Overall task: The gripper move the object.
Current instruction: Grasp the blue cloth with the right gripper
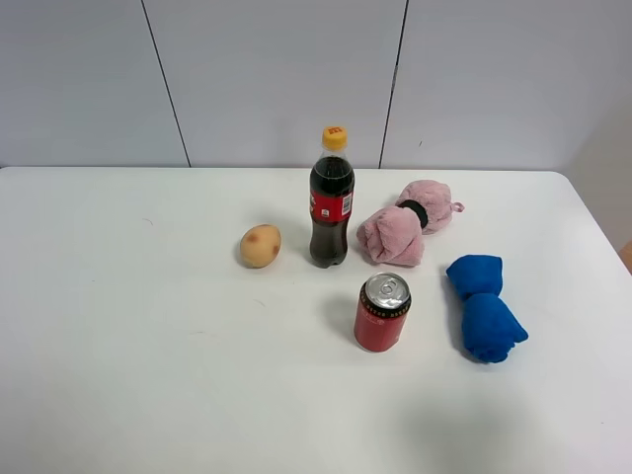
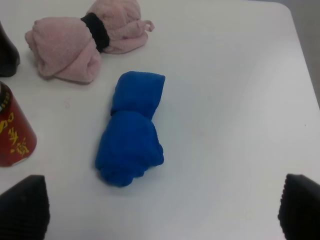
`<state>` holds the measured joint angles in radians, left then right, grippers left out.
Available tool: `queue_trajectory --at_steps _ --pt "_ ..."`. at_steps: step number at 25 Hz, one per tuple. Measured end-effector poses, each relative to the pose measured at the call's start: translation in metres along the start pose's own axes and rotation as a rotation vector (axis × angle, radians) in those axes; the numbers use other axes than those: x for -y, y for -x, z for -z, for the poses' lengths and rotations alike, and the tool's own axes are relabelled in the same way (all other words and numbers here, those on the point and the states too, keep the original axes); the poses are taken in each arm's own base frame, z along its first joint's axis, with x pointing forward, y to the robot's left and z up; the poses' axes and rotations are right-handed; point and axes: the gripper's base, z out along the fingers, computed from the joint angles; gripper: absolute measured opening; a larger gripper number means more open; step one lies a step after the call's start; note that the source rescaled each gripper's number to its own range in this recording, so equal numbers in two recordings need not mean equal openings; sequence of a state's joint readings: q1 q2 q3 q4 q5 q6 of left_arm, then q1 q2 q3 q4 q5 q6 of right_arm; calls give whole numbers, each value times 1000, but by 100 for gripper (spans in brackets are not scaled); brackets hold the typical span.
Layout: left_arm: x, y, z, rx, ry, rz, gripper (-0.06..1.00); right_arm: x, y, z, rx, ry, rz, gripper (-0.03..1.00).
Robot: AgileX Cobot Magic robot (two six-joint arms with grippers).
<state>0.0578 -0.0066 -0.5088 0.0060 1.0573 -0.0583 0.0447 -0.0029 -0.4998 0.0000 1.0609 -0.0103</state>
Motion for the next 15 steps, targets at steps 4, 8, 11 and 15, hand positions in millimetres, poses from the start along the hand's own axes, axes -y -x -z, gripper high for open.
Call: queue_trajectory --at_steps 4,8,11,15 --pt "0 0 0 0 0 0 100 0 0 0 0 0 0 98" --pt "0 0 0 0 0 0 100 0 0 0 0 0 0 98" --pt "0 0 0 0 0 0 100 0 0 0 0 0 -2 98" --pt "0 0 0 0 0 0 100 2 0 0 3 -18 -43 98"
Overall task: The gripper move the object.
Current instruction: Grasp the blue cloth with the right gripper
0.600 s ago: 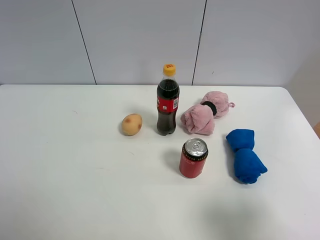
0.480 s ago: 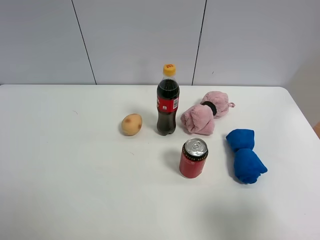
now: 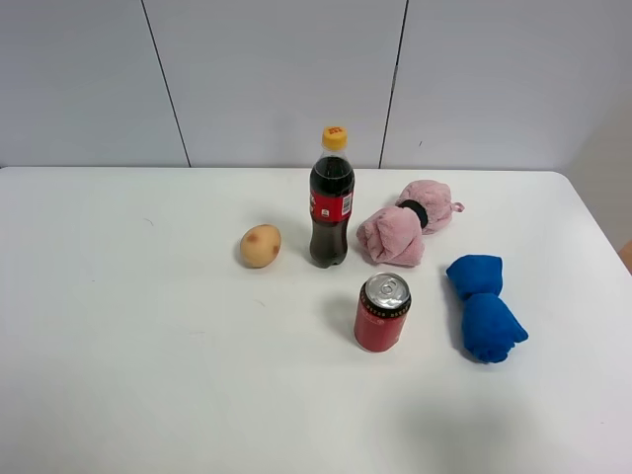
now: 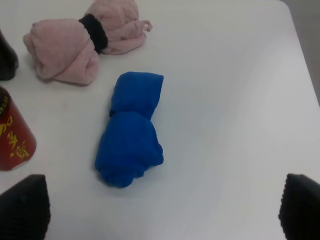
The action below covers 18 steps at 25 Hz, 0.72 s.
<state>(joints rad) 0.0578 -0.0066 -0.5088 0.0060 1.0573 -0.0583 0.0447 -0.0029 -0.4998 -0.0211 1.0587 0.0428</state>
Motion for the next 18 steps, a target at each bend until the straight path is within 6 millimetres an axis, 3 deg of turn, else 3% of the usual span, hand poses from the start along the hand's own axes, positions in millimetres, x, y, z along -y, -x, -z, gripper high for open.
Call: queue_trajectory --at_steps 4,9,13,18 --pt "0 0 0 0 0 0 100 0 19 8 15 -1 -39 98" --pt "0 0 0 0 0 0 100 -3 68 -1 -65 8 -50 98" --pt "0 0 0 0 0 0 100 -5 108 -35 -154 -1 -103 98" --pt "0 0 0 0 0 0 100 -7 133 -104 -365 -29 -155 98"
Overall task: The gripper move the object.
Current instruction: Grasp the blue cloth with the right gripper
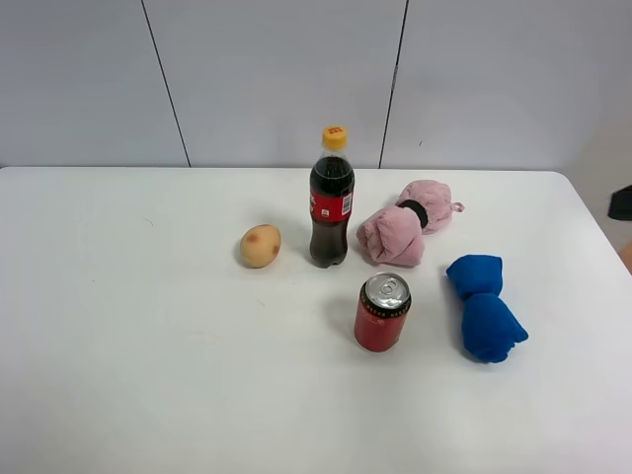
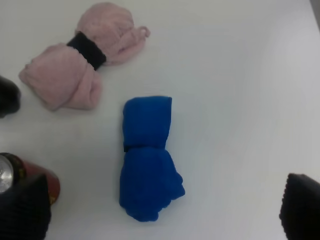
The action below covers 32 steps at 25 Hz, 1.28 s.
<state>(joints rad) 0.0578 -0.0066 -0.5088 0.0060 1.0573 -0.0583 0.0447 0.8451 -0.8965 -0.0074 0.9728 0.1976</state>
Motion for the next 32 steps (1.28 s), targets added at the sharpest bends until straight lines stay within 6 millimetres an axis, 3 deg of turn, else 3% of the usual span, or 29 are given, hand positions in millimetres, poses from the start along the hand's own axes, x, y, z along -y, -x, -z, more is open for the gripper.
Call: queue_trajectory --at_steps 3,7,11,19,32 --pt "0 0 0 0 0 0 100 -3 14 -44 -125 -25 -7 98" --pt "0 0 0 0 0 0 100 -4 16 -100 -281 -52 -18 98" --pt "0 0 0 0 0 0 100 -6 15 -141 -352 -52 -36 98" --pt "0 0 0 0 0 0 100 -6 1 -197 -473 -55 -41 98" --pt "0 0 0 0 0 0 100 -24 -24 -255 -532 -11 34 98"
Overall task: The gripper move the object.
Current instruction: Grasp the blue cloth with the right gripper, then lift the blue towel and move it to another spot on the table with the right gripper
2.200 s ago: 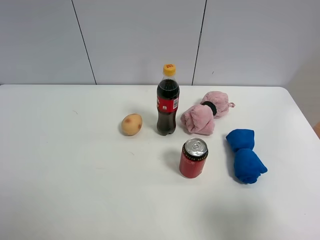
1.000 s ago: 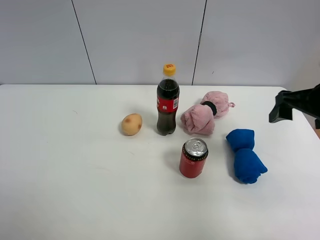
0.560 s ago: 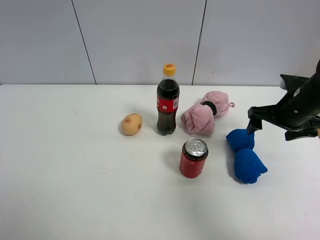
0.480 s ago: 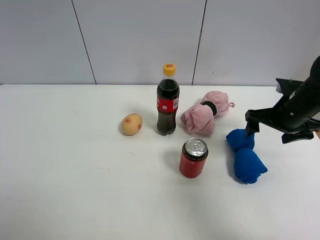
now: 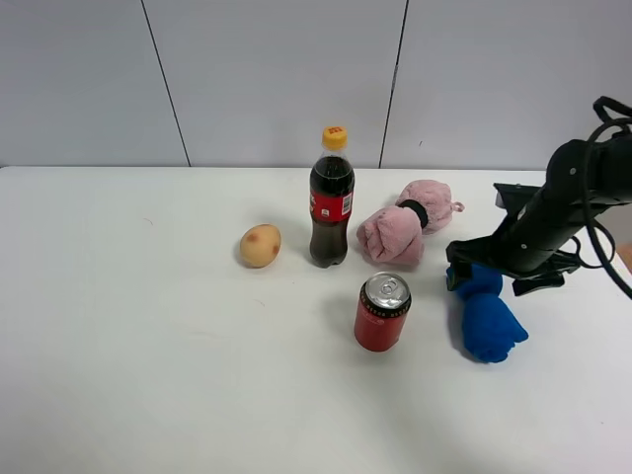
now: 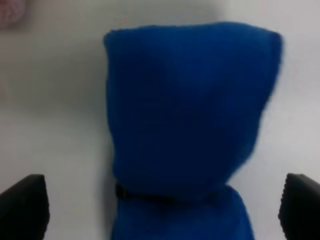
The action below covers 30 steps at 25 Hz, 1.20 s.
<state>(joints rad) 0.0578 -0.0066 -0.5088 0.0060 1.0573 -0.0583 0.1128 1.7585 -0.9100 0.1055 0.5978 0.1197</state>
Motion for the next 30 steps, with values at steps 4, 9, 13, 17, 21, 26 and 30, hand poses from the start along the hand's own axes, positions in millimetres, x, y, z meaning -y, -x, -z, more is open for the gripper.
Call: queue_trajectory --at_steps 4,9,13,17,21,26,30 --pt "0 0 0 0 0 0 100 1 -1 -20 -43 -11 -3 98" --pt "0 0 0 0 0 0 100 3 -3 -40 -84 -21 0 84" --pt "0 0 0 0 0 0 100 4 -4 -45 -95 -26 9 0" --pt "0 0 0 0 0 0 100 4 -4 -41 -93 -24 48 0" --pt "0 0 0 0 0 0 100 -6 -6 -9 -60 -8 96 0" --pt "0 0 0 0 0 0 100 -48 -16 63 118 83 223 0" --pt "0 0 0 0 0 0 100 -91 -25 113 197 178 333 0"
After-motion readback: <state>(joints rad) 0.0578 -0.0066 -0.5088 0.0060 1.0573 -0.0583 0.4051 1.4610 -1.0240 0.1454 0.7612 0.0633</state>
